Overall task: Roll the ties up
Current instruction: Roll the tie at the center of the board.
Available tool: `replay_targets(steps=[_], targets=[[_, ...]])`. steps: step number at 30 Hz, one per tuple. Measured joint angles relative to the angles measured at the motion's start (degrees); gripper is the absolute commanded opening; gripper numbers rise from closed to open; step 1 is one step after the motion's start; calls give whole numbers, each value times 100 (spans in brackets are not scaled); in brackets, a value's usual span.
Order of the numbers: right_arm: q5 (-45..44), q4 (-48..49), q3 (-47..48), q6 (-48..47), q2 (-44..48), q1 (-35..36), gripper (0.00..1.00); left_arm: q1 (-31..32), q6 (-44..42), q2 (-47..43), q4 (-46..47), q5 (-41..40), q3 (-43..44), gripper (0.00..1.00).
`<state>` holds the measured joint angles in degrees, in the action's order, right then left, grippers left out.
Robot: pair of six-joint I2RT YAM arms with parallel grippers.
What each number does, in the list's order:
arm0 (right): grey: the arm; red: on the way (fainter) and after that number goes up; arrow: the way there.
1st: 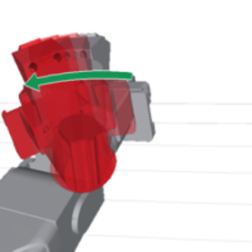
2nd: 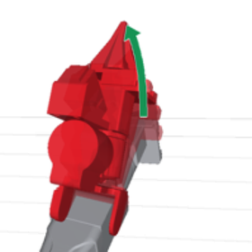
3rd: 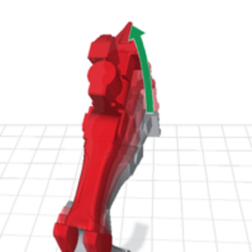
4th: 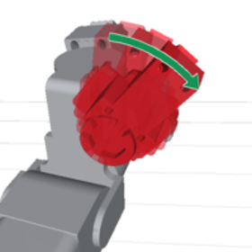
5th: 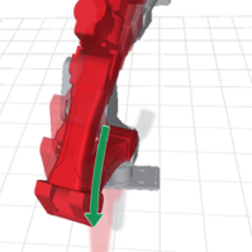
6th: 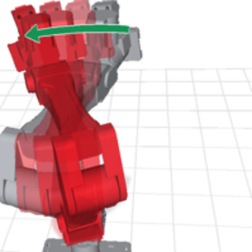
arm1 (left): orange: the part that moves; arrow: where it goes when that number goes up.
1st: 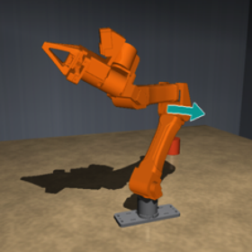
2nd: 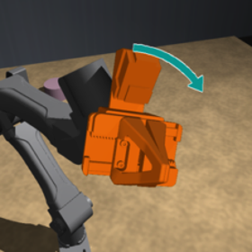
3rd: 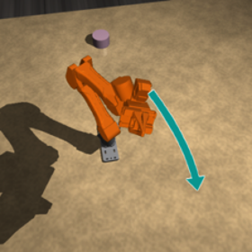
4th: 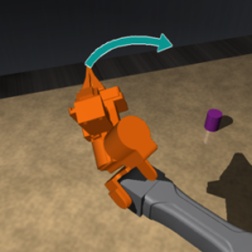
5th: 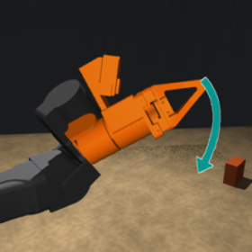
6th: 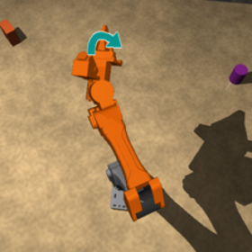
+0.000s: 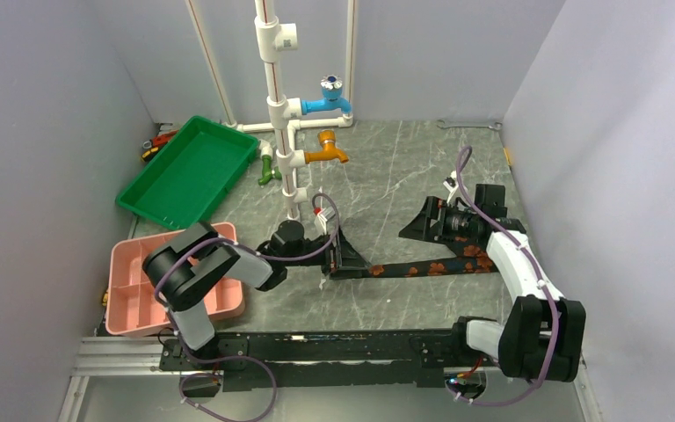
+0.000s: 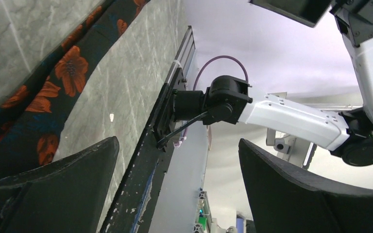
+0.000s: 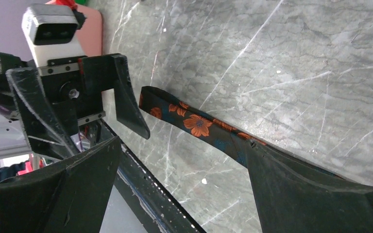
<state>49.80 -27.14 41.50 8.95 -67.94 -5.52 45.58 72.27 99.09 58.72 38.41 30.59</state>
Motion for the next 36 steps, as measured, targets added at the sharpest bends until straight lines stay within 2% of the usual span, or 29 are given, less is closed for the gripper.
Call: replay_targets(steps=[18,24,32,36], targets=[[26,-31,0,2,11,-2,100,-225,439,1064,372,-133,-48,99],[28,-33,0,2,-44,-2,100,-293,562,1390,796,72,11,100],[28,-55,0,9,-37,0,99,-330,389,1283,951,293,125,99],[7,-254,2,-7,-4,0,95,-343,-105,632,918,476,221,99]])
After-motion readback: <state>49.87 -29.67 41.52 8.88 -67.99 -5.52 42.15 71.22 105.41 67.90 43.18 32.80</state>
